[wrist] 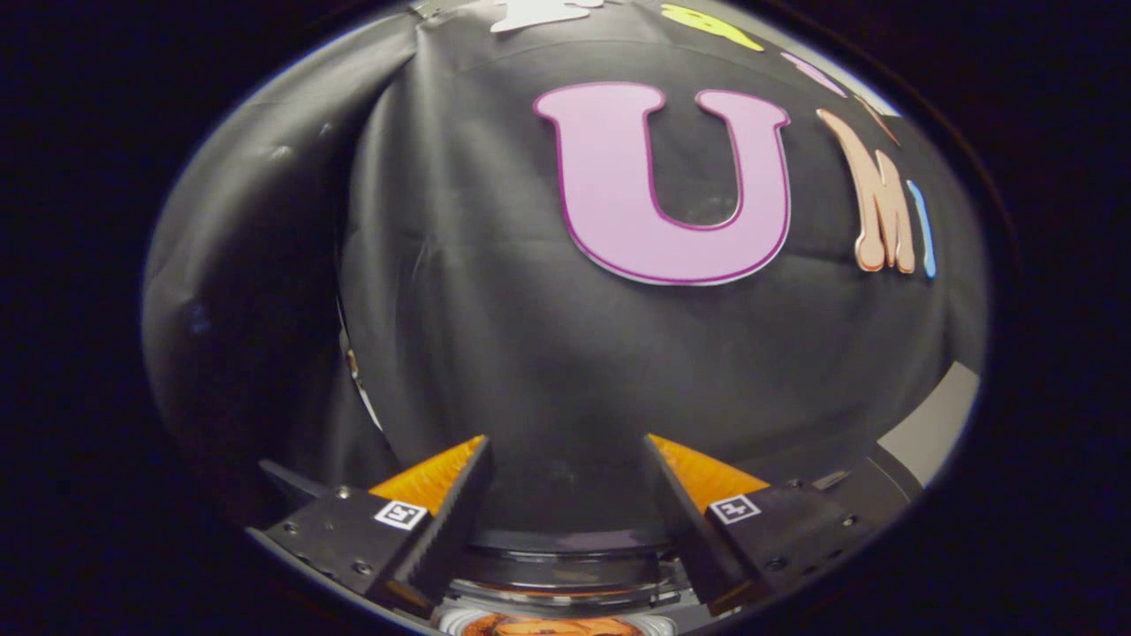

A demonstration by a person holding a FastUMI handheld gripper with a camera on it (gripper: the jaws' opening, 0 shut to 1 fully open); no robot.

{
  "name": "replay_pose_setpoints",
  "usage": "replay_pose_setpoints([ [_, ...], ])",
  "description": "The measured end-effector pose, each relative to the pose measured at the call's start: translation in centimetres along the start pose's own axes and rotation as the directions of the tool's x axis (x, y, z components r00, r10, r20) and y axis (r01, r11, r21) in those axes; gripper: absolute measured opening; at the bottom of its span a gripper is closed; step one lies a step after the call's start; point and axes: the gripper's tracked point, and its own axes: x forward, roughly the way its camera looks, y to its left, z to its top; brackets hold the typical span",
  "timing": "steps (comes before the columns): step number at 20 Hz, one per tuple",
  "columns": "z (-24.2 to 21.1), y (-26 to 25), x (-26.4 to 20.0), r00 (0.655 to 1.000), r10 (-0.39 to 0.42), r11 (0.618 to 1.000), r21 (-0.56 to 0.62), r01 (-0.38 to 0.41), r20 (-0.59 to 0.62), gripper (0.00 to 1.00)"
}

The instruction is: Put the clothes into the washing machine and then close the washing machine lid.

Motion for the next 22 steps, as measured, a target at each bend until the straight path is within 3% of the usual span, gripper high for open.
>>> replay_pose_setpoints([
  [22, 1.9, -0.8, -0.2, 0.988, -0.029, 1.0, 0.007, 0.029, 0.148, 1.0],
])
